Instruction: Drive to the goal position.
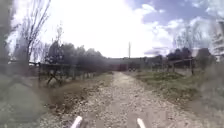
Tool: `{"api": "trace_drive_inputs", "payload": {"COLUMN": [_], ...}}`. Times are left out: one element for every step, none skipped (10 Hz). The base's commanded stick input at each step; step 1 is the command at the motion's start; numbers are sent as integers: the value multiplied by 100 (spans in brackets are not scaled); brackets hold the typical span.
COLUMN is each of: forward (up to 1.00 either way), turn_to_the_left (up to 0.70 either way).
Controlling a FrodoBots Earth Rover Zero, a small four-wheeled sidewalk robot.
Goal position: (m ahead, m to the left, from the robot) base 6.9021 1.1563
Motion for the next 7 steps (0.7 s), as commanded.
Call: {"api": "trace_drive_inputs", "payload": {"forward": [85, 85, 85, 85, 85, 85, 85], "turn_to_the_left": [0, 0, 0, 0, 0, -34, -34]}}
